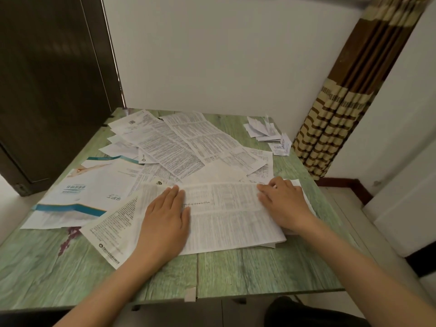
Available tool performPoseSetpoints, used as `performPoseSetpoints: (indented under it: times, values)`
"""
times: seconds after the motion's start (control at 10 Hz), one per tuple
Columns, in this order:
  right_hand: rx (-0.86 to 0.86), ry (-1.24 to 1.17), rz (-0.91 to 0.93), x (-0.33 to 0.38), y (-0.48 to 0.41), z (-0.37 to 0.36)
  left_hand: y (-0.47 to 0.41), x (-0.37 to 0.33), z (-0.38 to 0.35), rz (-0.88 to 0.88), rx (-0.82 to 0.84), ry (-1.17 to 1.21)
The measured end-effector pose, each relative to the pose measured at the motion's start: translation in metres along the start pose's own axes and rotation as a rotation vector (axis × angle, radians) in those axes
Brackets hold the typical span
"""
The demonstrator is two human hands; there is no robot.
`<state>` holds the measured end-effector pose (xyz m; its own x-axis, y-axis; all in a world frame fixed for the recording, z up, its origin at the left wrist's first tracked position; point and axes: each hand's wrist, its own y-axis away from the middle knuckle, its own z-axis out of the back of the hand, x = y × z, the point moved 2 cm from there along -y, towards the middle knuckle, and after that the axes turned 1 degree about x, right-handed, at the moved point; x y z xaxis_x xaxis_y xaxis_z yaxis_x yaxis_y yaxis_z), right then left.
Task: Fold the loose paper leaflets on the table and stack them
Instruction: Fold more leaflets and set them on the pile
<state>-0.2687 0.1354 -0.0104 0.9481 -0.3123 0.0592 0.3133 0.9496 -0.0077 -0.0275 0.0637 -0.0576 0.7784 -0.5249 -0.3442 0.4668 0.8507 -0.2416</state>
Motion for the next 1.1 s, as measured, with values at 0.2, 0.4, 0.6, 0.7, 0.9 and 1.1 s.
performPoseSetpoints:
  times: [0.2, 0.4, 0.6, 0.7, 0.9, 1.1]
  values:
    - [-0.143, -0.436, -0.02, -0.016, -0.024, -0.005, 0.001, -0.001, 0.001, 0.009, 0.009, 0.008]
    - [-0.122, -0.51, 0.066, -0.026, -0.015, -0.011, 0.0, -0.001, 0.002, 0.011, 0.002, 0.021]
    - [0.212, -0.361, 0.164, -0.036, -0.006, 0.007, 0.0, 0.0, -0.001, 0.008, 0.01, -0.003]
    - [0.297, -0.333, 0.169, -0.036, -0.003, 0.013, 0.0, 0.0, -0.001, 0.009, 0.004, -0.006]
    - [0.024, -0.405, 0.267, -0.022, 0.012, 0.012, 0.0, -0.001, 0.001, 0.012, 0.017, -0.004]
    - [-0.022, -0.633, 0.235, -0.021, 0.029, -0.005, 0.0, 0.0, 0.001, 0.011, 0.021, -0.005]
